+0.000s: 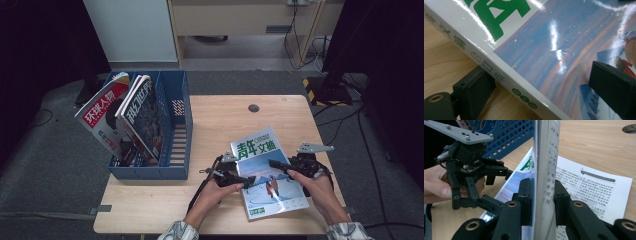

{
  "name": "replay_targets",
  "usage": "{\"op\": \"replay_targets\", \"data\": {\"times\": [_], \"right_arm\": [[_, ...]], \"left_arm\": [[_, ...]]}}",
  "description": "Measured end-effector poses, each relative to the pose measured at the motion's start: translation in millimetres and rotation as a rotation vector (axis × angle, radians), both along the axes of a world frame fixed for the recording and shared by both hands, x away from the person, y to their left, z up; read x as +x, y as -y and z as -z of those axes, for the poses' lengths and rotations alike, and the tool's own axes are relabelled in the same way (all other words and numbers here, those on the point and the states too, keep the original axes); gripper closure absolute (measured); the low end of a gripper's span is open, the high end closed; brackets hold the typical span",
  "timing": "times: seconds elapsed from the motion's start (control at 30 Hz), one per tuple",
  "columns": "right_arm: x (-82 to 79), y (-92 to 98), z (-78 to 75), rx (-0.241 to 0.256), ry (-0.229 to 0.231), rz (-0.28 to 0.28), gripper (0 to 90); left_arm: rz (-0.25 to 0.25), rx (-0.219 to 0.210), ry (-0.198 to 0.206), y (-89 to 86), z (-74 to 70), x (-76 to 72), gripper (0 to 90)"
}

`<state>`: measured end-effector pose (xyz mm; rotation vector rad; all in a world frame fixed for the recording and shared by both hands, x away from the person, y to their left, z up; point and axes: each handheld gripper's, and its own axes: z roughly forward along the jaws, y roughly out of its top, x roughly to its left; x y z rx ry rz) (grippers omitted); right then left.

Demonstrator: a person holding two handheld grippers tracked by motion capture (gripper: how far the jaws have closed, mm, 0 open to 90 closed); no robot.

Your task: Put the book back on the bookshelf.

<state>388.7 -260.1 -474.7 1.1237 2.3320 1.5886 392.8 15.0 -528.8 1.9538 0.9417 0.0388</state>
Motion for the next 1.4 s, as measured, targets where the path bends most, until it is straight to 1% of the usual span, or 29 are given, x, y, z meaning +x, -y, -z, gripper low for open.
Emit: {"op": "replay_targets", "data": {"times": [0.13,0.17,0.23,0.33,0.37,0.4,0.43,0.47,0.53,0.57,0.6,0.63,0.67,0.7,0.73,0.87,0.93,0.97,1.0,1.03,1.07,1.1,1.13,1.2,1.23,1.27,1.33,1.37,1.4], "right_arm": [[0.8,2.5,2.3,0.004,0.0,0.011,72.3],[1.2,3.1,5.2,-0.001,0.0,0.019,71.7],[1.5,3.4,6.6,-0.004,0.001,0.02,71.3],[3.1,3.6,13.0,-0.014,-0.009,0.044,68.9],[3.7,4.1,14.7,-0.025,-0.01,0.05,67.8],[4.3,4.2,16.6,-0.043,-0.003,0.06,66.2],[4.9,4.6,18.1,-0.05,-0.007,0.068,63.7],[5.6,5.2,20.4,-0.067,-0.011,0.083,61.7],[6.9,5.1,26.0,-0.115,-0.007,0.101,57.3],[6.9,5.1,26.0,-0.115,-0.007,0.101,57.3],[9.2,5.7,32.7,-0.149,-0.013,0.114,53.8],[9.2,5.7,32.7,-0.149,-0.013,0.114,53.8],[9.9,5.8,35.1,-0.156,-0.019,0.119,51.4],[11.5,5.7,38.5,-0.176,-0.017,0.139,45.1],[11.5,5.7,38.5,-0.176,-0.017,0.139,45.1],[13.2,5.5,42.4,-0.205,-0.019,0.169,36.3],[14.4,4.9,44.2,-0.238,-0.009,0.184,29.7],[15.0,4.4,45.7,-0.253,-0.021,0.19,27.2],[16.1,4.2,47.4,-0.264,-0.019,0.194,24.2],[16.1,4.2,47.4,-0.264,-0.019,0.194,24.2],[16.0,3.7,47.6,-0.269,-0.022,0.194,21.8],[16.7,3.4,48.7,-0.286,-0.015,0.19,19.2],[16.9,2.3,50.1,-0.303,-0.022,0.187,17.6],[17.6,2.4,51.0,-0.306,-0.021,0.188,15.9],[17.7,2.6,51.1,-0.316,-0.016,0.189,12.6],[17.8,2.8,51.0,-0.325,-0.004,0.191,11.7],[17.4,2.4,50.8,-0.332,0.001,0.196,10.2],[16.9,2.1,49.8,-0.349,0.005,0.2,8.6],[16.9,1.8,48.5,-0.375,0.027,0.209,7.6]], "left_arm": [[-0.019,0.012,-0.006,0.2,-3.0,0.4,9.3],[-0.023,0.018,-0.007,0.2,-3.3,0.4,11.1],[-0.033,0.024,-0.01,0.7,-3.3,0.3,11.6],[-0.046,0.033,-0.014,0.9,-3.5,0.8,13.8],[-0.046,0.033,-0.014,0.9,-3.5,0.8,14.9],[-0.05,0.033,-0.009,0.9,-4.0,0.6,15.9],[-0.053,0.039,0.003,1.4,-4.9,0.0,16.8],[-0.055,0.039,0.011,1.7,-5.6,-0.5,18.5],[-0.054,0.038,0.01,1.9,-6.2,-0.5,19.3],[-0.052,0.04,0.009,2.3,-6.5,-0.5,19.3],[-0.052,0.042,0.01,2.9,-5.8,-0.5,19.3],[-0.052,0.042,0.01,2.9,-5.8,-0.5,19.3],[-0.051,0.042,0.012,3.2,-5.7,-0.7,19.3],[-0.051,0.041,0.013,3.3,-5.9,-0.7,19.3],[-0.052,0.037,0.012,3.3,-6.4,-0.8,19.3],[-0.047,0.035,0.018,3.8,-7.6,-0.9,19.3],[-0.046,0.032,0.015,5.4,-7.1,-0.9,19.4],[-0.044,0.038,0.018,6.0,-6.7,-0.7,19.3],[-0.041,0.042,0.018,6.7,-6.4,-0.9,19.3],[-0.04,0.043,0.02,7.2,-6.3,-1.2,19.3],[-0.038,0.04,0.021,7.4,-6.5,-1.4,19.2],[-0.036,0.038,0.02,7.4,-7.1,-1.3,19.2],[-0.036,0.039,0.021,7.7,-7.3,-1.3,19.2],[-0.035,0.045,0.026,8.2,-7.8,-1.6,19.2],[-0.035,0.046,0.027,8.5,-7.8,-1.6,19.2],[-0.035,0.046,0.027,8.5,-7.9,-1.6,19.2],[-0.035,0.047,0.028,8.6,-8.0,-1.7,19.2],[-0.035,0.046,0.028,8.6,-7.9,-1.6,19.3],[-0.035,0.049,0.03,8.5,-7.5,-1.4,19.1]]}}
